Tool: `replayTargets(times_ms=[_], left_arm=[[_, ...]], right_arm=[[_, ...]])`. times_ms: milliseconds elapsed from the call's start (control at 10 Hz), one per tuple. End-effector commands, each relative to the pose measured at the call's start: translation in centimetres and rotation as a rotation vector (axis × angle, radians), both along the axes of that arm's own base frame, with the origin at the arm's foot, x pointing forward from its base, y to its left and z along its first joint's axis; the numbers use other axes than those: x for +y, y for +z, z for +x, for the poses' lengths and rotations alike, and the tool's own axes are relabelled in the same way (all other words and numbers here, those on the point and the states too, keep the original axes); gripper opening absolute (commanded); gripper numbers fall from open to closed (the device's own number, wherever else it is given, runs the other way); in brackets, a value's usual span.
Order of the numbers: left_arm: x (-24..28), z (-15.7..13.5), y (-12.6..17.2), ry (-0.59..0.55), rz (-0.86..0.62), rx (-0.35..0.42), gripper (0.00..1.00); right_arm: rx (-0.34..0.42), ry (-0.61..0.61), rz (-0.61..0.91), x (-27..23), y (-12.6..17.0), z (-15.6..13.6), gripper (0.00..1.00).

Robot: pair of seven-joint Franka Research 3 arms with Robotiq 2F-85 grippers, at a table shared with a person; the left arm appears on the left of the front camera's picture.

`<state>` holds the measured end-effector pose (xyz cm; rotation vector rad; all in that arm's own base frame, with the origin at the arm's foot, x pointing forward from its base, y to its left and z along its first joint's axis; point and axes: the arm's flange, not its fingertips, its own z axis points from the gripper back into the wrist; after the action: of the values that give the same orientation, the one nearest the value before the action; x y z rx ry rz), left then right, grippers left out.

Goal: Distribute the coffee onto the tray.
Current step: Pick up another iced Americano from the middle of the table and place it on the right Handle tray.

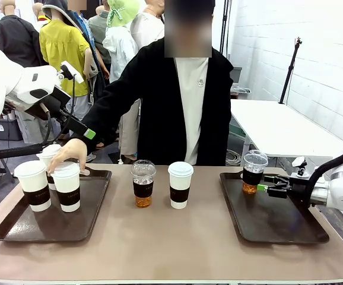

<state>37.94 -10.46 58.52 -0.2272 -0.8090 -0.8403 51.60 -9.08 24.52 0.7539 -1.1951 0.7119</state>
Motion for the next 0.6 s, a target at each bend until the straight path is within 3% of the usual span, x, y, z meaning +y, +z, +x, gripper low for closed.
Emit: replayTargets(times_ms=[0, 200, 500], left_arm=[[0.0, 0.1, 0.0, 0.003, -0.006, 0.007, 1.00], [0.0, 0.1, 0.0, 0.003, -0.006, 0.007, 1.00], [0.0, 0.1, 0.0, 0.003, -0.006, 0.007, 1.00]], right_arm=[[-0.017, -0.006, 0.015, 0.0, -0.1, 0.3, 1.00], [0.000, 0.000, 0.000, 0.0, 0.0, 0.0, 1.00], [-0.016, 0.018, 0.046, -0.7, -0.3, -3.6, 1.00]])
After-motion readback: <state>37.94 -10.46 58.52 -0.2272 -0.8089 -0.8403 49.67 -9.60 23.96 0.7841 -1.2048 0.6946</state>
